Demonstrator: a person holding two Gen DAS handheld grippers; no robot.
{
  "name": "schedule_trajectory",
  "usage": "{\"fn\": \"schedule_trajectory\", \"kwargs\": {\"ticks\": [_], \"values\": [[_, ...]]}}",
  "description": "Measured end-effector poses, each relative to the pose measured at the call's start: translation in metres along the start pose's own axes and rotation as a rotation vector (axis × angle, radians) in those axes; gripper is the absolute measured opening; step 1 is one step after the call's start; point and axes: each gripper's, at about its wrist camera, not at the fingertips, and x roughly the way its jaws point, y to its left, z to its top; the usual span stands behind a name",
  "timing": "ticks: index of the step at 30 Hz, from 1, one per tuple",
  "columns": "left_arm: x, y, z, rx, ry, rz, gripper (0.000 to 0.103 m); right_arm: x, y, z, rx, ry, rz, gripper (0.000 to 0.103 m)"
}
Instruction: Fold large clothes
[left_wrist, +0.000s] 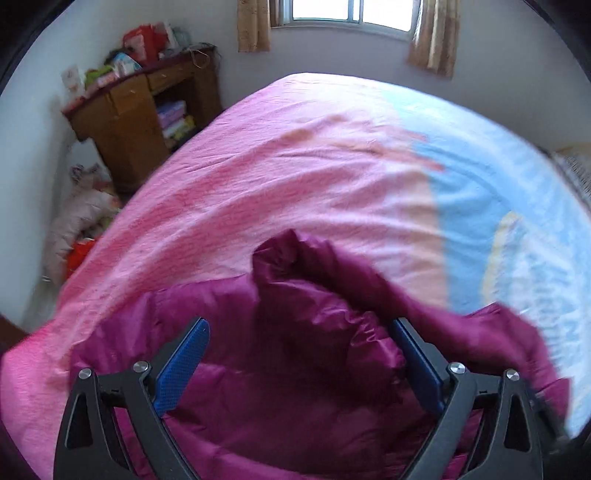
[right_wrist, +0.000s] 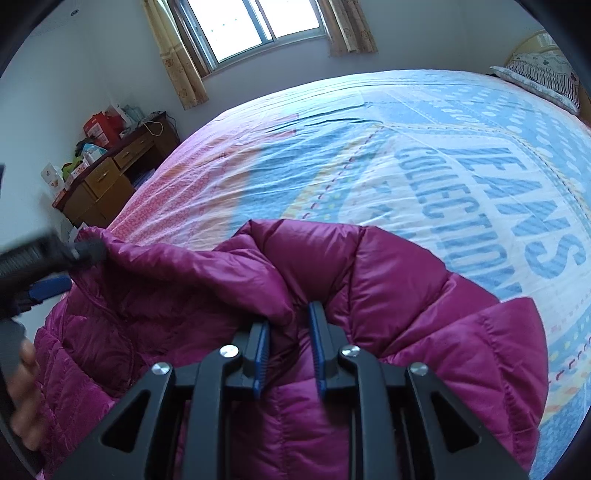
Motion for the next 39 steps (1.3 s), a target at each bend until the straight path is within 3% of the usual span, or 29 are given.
{"fn": "schedule_trajectory", "kwargs": {"ticks": [6, 7, 9, 11, 16, 17, 18, 21, 23, 26, 28, 30, 33, 35, 39], "values": [[-0.012, 0.049, -0.039, -0.045, -0.018, 0.175, 0.098, 0.0, -0.002, 0.0, 0.003, -0.001, 0.005, 0.022], [-0.007, 0.056, -0.044, -0.067, -0.011, 0.179, 0.098, 0.0, -0.001, 0.0, 0.003, -0.001, 0.004, 0.022], [0.009, 0.073, -0.055, -0.143, 0.0, 0.113, 0.099, 0.0, -0.002, 0.0, 0.004, -0.001, 0.005, 0.022], [0.012, 0.08, -0.061, -0.186, -0.041, 0.084, 0.1, 0.001, -0.003, 0.0, 0.005, -0.001, 0.008, 0.022], [0.012, 0.081, -0.063, -0.204, -0.073, 0.097, 0.1, -0.002, -0.004, 0.001, 0.016, 0.01, 0.011, 0.025], [0.012, 0.081, -0.064, -0.205, -0.076, 0.095, 0.1, -0.006, -0.004, 0.001, 0.025, 0.013, 0.004, 0.03], [0.011, 0.08, -0.064, -0.206, -0.08, 0.094, 0.1, -0.017, -0.004, 0.002, 0.039, -0.004, -0.013, 0.035], [0.009, 0.079, -0.066, -0.209, -0.097, 0.097, 0.1, -0.069, -0.001, 0.007, 0.08, -0.205, -0.066, 0.041], [0.006, 0.079, -0.067, -0.206, -0.099, 0.1, 0.1, -0.084, 0.017, 0.022, 0.058, -0.241, -0.091, 0.041], [0.007, 0.08, -0.068, -0.224, -0.108, 0.097, 0.1, -0.058, 0.053, 0.048, -0.015, -0.113, -0.063, 0.04], [0.005, 0.082, -0.07, -0.235, -0.115, 0.082, 0.1, -0.037, 0.064, 0.054, 0.006, -0.053, -0.04, 0.04], [0.002, 0.085, -0.072, -0.24, -0.118, 0.074, 0.1, -0.01, 0.066, 0.049, 0.026, 0.046, -0.028, 0.04], [0.001, 0.085, -0.073, -0.241, -0.127, 0.07, 0.1, 0.029, 0.056, 0.02, -0.02, 0.202, -0.082, 0.037], [-0.004, 0.088, -0.074, -0.253, -0.144, 0.055, 0.1, 0.025, 0.058, 0.004, -0.138, 0.094, -0.082, 0.037], [-0.022, 0.099, -0.083, -0.317, -0.188, 0.025, 0.1, 0.026, 0.066, -0.004, -0.219, 0.06, -0.135, 0.037]]}}
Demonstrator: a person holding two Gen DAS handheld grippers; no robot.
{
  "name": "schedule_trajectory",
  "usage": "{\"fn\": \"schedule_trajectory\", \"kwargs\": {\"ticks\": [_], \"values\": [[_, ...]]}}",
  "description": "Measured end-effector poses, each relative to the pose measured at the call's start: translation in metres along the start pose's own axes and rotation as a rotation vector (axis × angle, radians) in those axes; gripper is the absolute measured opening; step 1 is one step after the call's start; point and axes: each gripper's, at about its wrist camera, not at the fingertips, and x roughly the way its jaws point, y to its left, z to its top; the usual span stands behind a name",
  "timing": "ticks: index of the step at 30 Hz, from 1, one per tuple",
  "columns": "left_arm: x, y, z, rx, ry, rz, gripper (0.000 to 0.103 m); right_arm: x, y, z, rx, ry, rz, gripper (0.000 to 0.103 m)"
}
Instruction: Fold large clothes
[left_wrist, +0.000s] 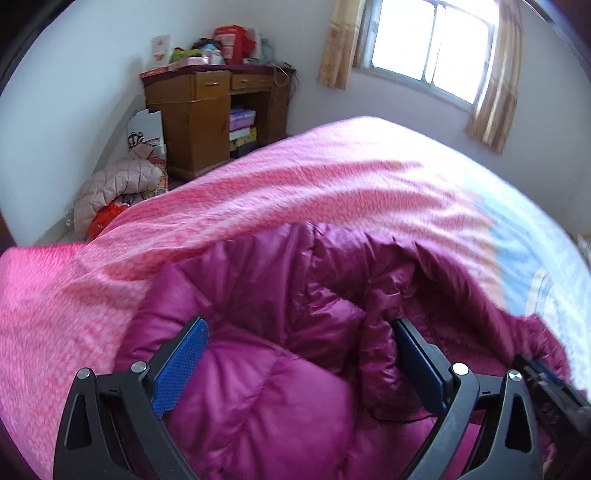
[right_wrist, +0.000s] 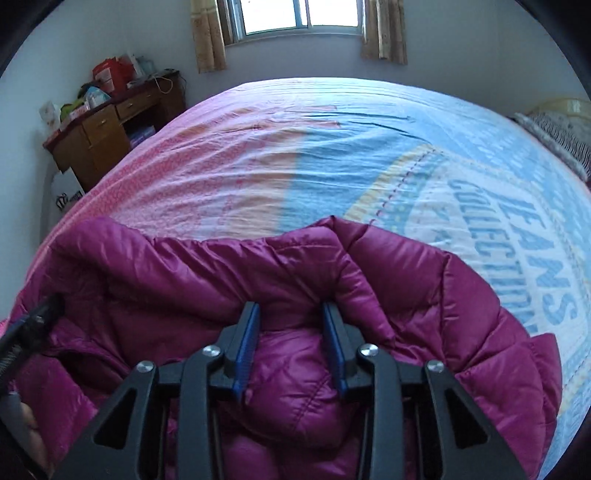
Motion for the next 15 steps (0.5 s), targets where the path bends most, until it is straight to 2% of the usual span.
{"fn": "schedule_trajectory", "kwargs": {"ticks": [1, 3, 7, 9, 11, 13, 15], "values": [[-0.009, 0.004, -0.001, -0.011, -0.006, -0.019, 0.1, 0.0, 0.0, -0.001, 0.0, -0.001, 0.003, 0.037], [-0.028, 0.004, -0.001, 0.003, -0.034, -0.01, 0.1, 0.0, -0.004, -0.002, 0.019, -0.007, 0.025, 0.037], [-0.081, -0.001, 0.015, 0.052, -0.215, 0.042, 0.1, -0.001, -0.012, -0.003, 0.043, -0.021, 0.059, 0.037], [-0.091, -0.013, 0.036, 0.048, -0.255, 0.026, 0.1, -0.002, -0.011, 0.001, 0.055, -0.027, 0.076, 0.037], [-0.081, -0.037, 0.062, 0.067, -0.21, -0.025, 0.1, -0.003, -0.011, 0.002, 0.064, -0.031, 0.088, 0.037], [-0.055, -0.069, 0.078, 0.126, -0.127, -0.075, 0.1, -0.004, -0.011, 0.002, 0.067, -0.035, 0.093, 0.037], [-0.026, -0.091, 0.079, 0.173, -0.079, -0.027, 0.099, -0.004, -0.013, 0.002, 0.074, -0.038, 0.103, 0.037]]}}
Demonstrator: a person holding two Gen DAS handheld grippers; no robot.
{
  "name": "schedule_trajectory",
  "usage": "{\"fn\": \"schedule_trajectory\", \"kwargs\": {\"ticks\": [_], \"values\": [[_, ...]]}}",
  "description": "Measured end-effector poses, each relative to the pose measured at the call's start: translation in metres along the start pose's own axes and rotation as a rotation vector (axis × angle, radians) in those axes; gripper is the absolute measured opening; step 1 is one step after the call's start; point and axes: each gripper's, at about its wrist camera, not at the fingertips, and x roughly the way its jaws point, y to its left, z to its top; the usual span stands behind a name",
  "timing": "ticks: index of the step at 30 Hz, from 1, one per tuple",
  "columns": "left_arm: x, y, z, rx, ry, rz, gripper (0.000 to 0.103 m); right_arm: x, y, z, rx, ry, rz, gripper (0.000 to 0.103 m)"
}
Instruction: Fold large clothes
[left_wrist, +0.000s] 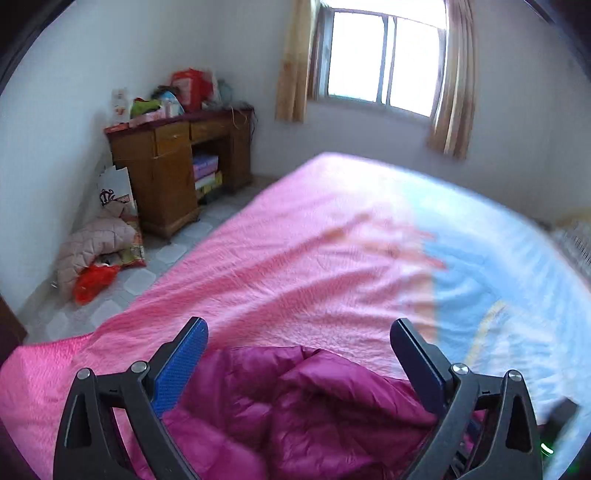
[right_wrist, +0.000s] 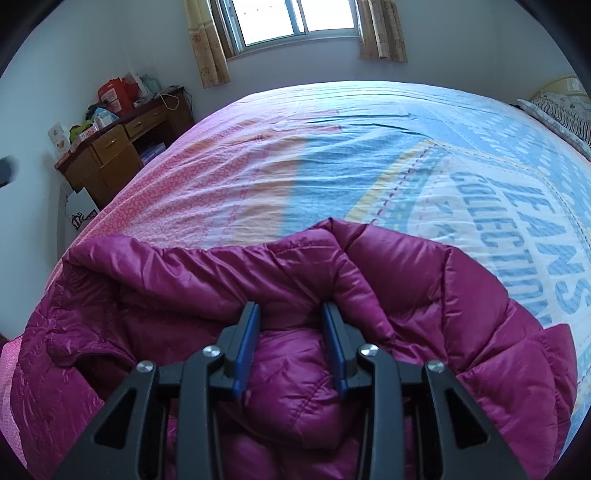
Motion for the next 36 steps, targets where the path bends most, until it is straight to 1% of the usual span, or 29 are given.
{"fn": "schedule_trajectory", "kwargs": {"ticks": [1, 3, 4, 5, 6, 7, 8, 9, 10, 12, 13, 15, 16, 17, 18, 19, 20, 22, 24, 26, 27, 32, 36], "values": [[0.02, -0.008, -0.006, 0.039, 0.041, 0.069, 0.099, -0.001, -0.001, 0.0, 0.005, -0.001, 0.007, 0.037], [0.042, -0.013, -0.026, 0.094, 0.113, 0.143, 0.098, -0.001, -0.003, -0.001, 0.015, -0.003, 0.019, 0.037], [0.053, -0.011, -0.043, 0.114, 0.149, 0.185, 0.098, -0.001, -0.004, -0.001, 0.017, -0.003, 0.022, 0.037], [0.062, -0.005, -0.06, 0.118, 0.175, 0.209, 0.098, 0.0, -0.004, -0.001, 0.018, -0.004, 0.025, 0.037], [0.071, 0.002, -0.076, 0.097, 0.212, 0.181, 0.098, 0.0, -0.004, -0.001, 0.017, -0.004, 0.024, 0.037], [0.07, 0.013, -0.081, 0.029, 0.21, 0.121, 0.098, 0.0, -0.004, -0.001, 0.016, -0.004, 0.027, 0.037], [0.068, 0.02, -0.079, -0.007, 0.203, 0.11, 0.099, 0.0, -0.005, -0.001, 0.015, -0.004, 0.028, 0.037], [0.071, 0.021, -0.079, -0.027, 0.212, 0.105, 0.099, 0.0, -0.005, 0.0, 0.017, -0.004, 0.029, 0.037], [0.075, 0.018, -0.08, -0.015, 0.225, 0.116, 0.099, 0.0, -0.006, 0.0, 0.019, -0.004, 0.032, 0.037], [0.073, 0.007, -0.082, 0.032, 0.208, 0.152, 0.099, -0.001, -0.006, 0.0, 0.018, -0.006, 0.034, 0.037], [0.073, 0.005, -0.082, 0.041, 0.205, 0.159, 0.099, -0.004, -0.006, 0.0, 0.019, -0.016, 0.035, 0.037], [0.074, 0.002, -0.082, 0.039, 0.204, 0.158, 0.099, -0.019, -0.009, -0.003, 0.035, -0.094, 0.037, 0.037], [0.073, 0.001, -0.082, 0.038, 0.202, 0.157, 0.099, -0.032, -0.012, -0.005, 0.053, -0.16, 0.045, 0.037], [0.073, 0.002, -0.081, 0.038, 0.201, 0.157, 0.099, -0.039, -0.015, -0.007, 0.068, -0.196, 0.044, 0.04], [0.075, 0.006, -0.08, 0.039, 0.2, 0.158, 0.099, -0.042, -0.019, -0.009, 0.09, -0.21, 0.024, 0.05], [0.075, 0.005, -0.079, 0.04, 0.199, 0.159, 0.099, -0.038, -0.021, -0.008, 0.105, -0.189, 0.001, 0.058], [0.075, 0.005, -0.079, 0.041, 0.198, 0.16, 0.099, -0.028, -0.025, -0.006, 0.125, -0.132, -0.023, 0.069], [0.074, 0.005, -0.079, 0.041, 0.197, 0.159, 0.099, -0.006, -0.029, -0.002, 0.147, -0.014, -0.027, 0.07], [0.073, 0.007, -0.08, 0.039, 0.197, 0.157, 0.099, -0.004, -0.02, 0.0, 0.102, -0.002, -0.082, 0.07], [0.072, 0.007, -0.08, 0.038, 0.197, 0.157, 0.099, 0.001, -0.005, 0.002, 0.033, 0.02, -0.165, 0.07], [0.072, 0.008, -0.079, 0.038, 0.198, 0.157, 0.099, 0.002, -0.001, 0.002, 0.018, 0.023, -0.183, 0.07], [0.069, 0.012, -0.078, 0.027, 0.196, 0.145, 0.099, -0.002, -0.01, 0.002, 0.041, 0.012, -0.162, 0.07], [0.065, 0.022, -0.075, -0.012, 0.193, 0.097, 0.099, -0.004, -0.014, 0.003, 0.056, -0.003, -0.145, 0.07]]}}
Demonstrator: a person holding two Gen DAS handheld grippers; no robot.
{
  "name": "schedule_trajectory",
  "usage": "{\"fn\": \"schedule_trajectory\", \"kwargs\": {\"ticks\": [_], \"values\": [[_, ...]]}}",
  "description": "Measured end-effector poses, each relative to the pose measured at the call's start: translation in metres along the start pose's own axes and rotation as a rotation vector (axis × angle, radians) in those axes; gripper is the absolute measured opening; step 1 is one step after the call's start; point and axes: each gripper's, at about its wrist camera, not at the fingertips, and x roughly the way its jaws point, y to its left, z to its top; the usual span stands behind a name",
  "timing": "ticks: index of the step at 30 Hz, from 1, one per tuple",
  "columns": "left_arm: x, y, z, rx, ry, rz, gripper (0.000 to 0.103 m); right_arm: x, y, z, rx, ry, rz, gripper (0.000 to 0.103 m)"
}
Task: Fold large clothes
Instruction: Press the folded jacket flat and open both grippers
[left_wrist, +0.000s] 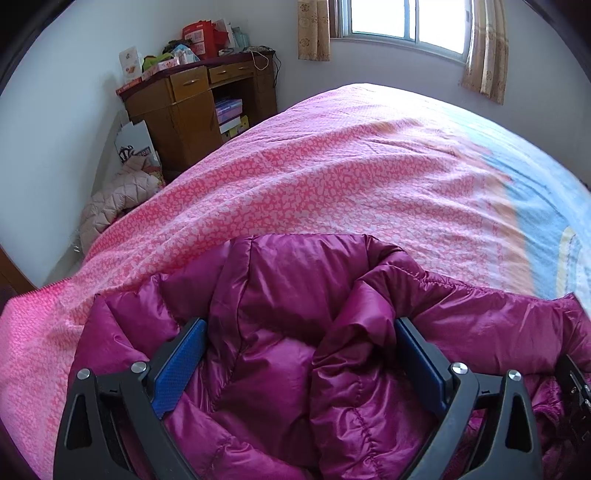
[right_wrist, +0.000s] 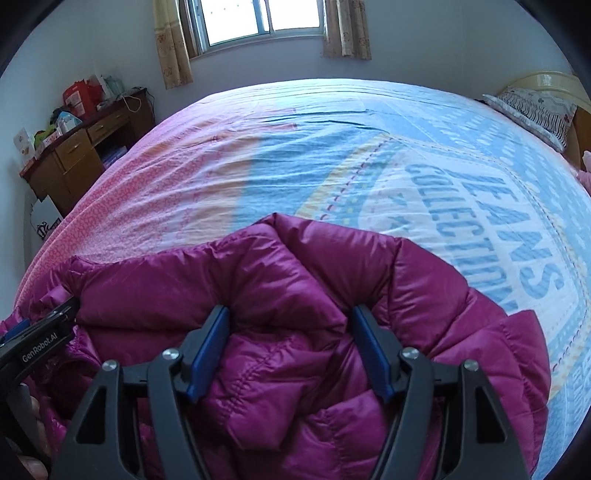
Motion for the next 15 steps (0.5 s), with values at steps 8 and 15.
{"fn": "schedule_trajectory", "kwargs": {"ticks": [8, 15], "values": [[-0.071, 0.015, -0.03, 0.094, -0.07, -0.07, 0.099, -0.063, -0.047, -0.022, 0.217, -0.197, 0.074, 0.072], [-0.163, 0.04, -0.091, 0.183, -0.176, -0.042, 0.099, -0.172, -0.076, -0.081, 0.235, -0.276, 0.125, 0.073]]}}
